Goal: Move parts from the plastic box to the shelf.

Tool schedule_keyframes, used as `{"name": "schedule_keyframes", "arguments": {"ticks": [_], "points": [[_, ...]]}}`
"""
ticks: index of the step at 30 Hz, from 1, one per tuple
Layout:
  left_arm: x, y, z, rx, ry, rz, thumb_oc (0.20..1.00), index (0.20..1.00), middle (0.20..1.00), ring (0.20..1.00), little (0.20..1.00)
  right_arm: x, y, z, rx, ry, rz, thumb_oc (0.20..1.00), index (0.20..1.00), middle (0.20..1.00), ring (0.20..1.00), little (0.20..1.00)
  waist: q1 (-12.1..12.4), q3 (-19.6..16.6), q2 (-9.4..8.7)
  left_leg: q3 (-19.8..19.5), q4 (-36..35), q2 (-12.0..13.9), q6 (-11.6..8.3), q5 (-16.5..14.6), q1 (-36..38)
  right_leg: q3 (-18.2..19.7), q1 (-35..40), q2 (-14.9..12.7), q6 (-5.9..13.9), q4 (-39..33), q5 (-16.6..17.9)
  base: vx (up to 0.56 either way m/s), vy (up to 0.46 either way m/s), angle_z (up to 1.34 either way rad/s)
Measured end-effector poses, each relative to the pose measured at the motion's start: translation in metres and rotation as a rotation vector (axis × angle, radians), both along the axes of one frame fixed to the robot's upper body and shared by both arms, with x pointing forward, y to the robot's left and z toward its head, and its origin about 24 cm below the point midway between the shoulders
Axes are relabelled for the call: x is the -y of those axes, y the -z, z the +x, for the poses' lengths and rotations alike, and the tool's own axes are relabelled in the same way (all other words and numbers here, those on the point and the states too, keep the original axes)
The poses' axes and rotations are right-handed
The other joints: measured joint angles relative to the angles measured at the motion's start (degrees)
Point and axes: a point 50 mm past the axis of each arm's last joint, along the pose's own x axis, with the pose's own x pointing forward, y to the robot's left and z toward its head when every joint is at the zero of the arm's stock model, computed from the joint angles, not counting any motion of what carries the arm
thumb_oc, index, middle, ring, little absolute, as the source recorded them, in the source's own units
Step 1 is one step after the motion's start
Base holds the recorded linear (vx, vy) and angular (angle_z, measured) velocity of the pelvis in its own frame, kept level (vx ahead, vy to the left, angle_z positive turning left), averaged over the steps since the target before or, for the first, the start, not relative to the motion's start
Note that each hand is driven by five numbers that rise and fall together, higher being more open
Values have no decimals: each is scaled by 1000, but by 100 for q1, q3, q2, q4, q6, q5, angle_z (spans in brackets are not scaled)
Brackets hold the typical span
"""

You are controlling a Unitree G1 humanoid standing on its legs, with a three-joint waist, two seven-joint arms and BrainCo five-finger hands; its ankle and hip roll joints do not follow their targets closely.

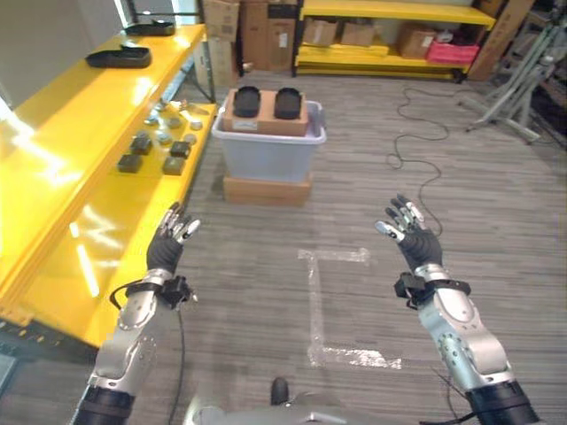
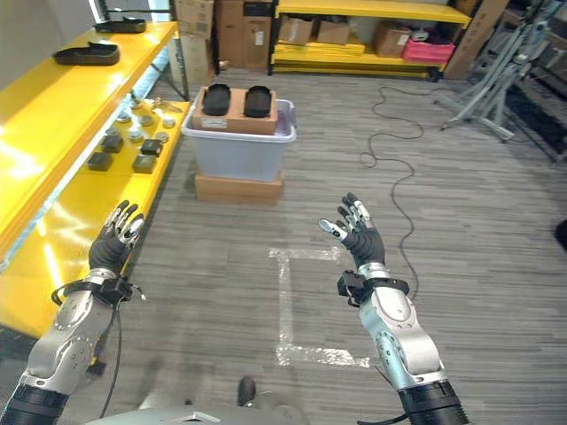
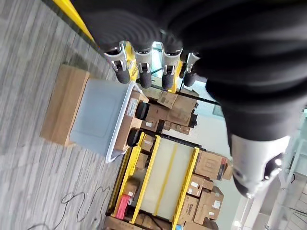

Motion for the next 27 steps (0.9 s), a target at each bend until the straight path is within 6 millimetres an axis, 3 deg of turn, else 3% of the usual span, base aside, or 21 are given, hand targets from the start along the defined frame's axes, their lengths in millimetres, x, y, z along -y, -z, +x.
{"name": "schedule_keyframes", "arguments": {"ticks": [2,3,5,6,7,8,9,11,14,15,17,18,19,20,21,22,24,27], "points": [[-1,1,0,-4,-2,1,1000,1000,1000,1000,1000,-1,3,-2,-8,4,11,1000,1000,1000,1000,1000,-35,23,-68,153,-213,-67,24,-183,-477,-10,227,-3,9,-180,-92,360,4,-3],[-3,4,1,-15,-15,2,1000,1000,1000,1000,1000,-2,9,-5,-27,15,30,1000,1000,1000,1000,1000,-86,89,-65,486,-1161,-35,97,-372,-499,-53,577,8,146,-430,-135,474,120,6],[-4,5,0,-14,-15,0,1000,1000,1000,1000,1000,-4,11,-6,-35,11,34,1000,1000,1000,1000,1000,-58,147,50,762,-2243,-132,7,-435,-431,-33,832,82,277,-551,-224,456,157,2],[-4,5,0,-12,-14,-3,1000,1000,1000,1000,1000,-5,12,-6,-37,12,36,1000,1000,1000,1000,1000,-66,153,70,843,-3107,-273,4,-421,-287,-26,882,69,357,-575,-276,528,185,4],[-3,4,0,-8,-12,-11,1000,1000,1000,1000,1000,-5,10,-5,-36,7,17,1000,1000,1000,1000,1000,-9,184,168,788,-4773,-632,-30,-340,-146,8,892,80,450,-602,-338,870,220,-28],[-5,6,-1,-12,-28,-21,1000,1000,1000,1000,1000,-2,5,-1,-27,0,-15,1000,1000,1000,1000,1000,210,321,431,777,-6349,-912,3,-110,-153,213,1045,200,584,-721,-426,867,199,-42],[-8,7,-3,-17,-43,-23,1000,1000,1000,1000,1000,-1,5,0,-28,-1,-21,1000,1000,1000,1000,1000,295,387,508,766,-6617,-977,26,-54,-188,271,1203,244,637,-751,-515,768,155,-48],[-15,8,-5,-25,-77,-24,1000,1000,1000,1000,1000,-2,12,0,-65,-19,-44,1000,1000,1000,1000,1000,482,490,508,649,-6683,-1068,50,12,-337,416,1523,267,670,-685,-787,565,145,-38],[-22,6,-5,-13,-116,-28,1000,1000,1000,1000,1000,-5,13,2,-70,-32,-43,1000,1000,1000,1000,1000,635,523,413,966,-5984,-1056,243,31,-377,564,1986,182,812,-576,-1214,579,135,-33],[-22,4,-4,-4,-116,-21,1000,1000,1000,1000,1000,-11,15,7,-75,-47,-37,1000,1000,1000,1000,1000,713,422,257,1045,-5591,-1201,318,80,-209,566,2161,40,1059,-376,-1448,617,137,-36],[-19,4,-4,-3,-107,-13,1000,1000,1000,1000,1000,-17,16,9,-77,-57,-30,1000,1000,1000,1000,1000,762,287,472,777,-5612,-1073,567,-34,347,219,2159,211,1098,293,-1504,472,134,-29],[-21,3,-3,1,-111,-2,1000,1000,1000,1000,1000,-21,18,8,-80,-62,-11,1000,1000,1000,1000,1000,756,242,461,809,-5780,-1059,847,548,600,28,2179,169,1163,657,-1648,430,158,-21],[-22,1,-2,7,-114,10,1000,1000,1000,1000,1000,-25,20,7,-82,-67,7,1000,1000,1000,1000,1000,807,229,311,903,-5747,-1169,943,685,688,-162,2043,-48,1145,1099,-1744,713,298,2],[-19,-2,1,17,-97,16,1000,1000,1000,1000,1000,-26,17,2,-67,-55,33,1000,1000,1000,1000,1000,788,243,194,813,-5563,-1325,1004,475,696,-252,1887,-236,1226,1678,-1699,387,209,16],[-17,-4,5,24,-90,13,1000,1000,1000,1000,1000,-27,16,1,-51,-37,65,1000,1000,1000,1000,1000,764,237,131,785,-5499,-1444,968,362,748,-534,1517,-528,1214,2697,-1617,525,262,28],[-14,-10,10,40,-73,26,1000,1000,1000,1000,1000,-35,10,2,-16,-29,108,1000,1000,1000,1000,1000,711,297,186,779,-5430,-1636,1081,117,994,-589,682,-1070,1263,4472,-1280,372,149,30],[-9,-16,15,67,-45,36,1000,1000,1000,1000,1000,-39,10,2,-20,-44,107,1000,1000,1000,1000,1000,643,278,366,622,-5600,-1686,1073,104,1260,-564,135,-1297,1249,4930,-1278,382,55,20],[-8,-31,23,125,-32,61,1000,1000,1000,1000,1000,-40,10,2,-17,-43,94,1000,1000,1000,1000,1000,655,282,495,331,-6069,-1612,966,44,1801,-680,-559,-1362,1289,4305,-1540,220,-76,25]]}}
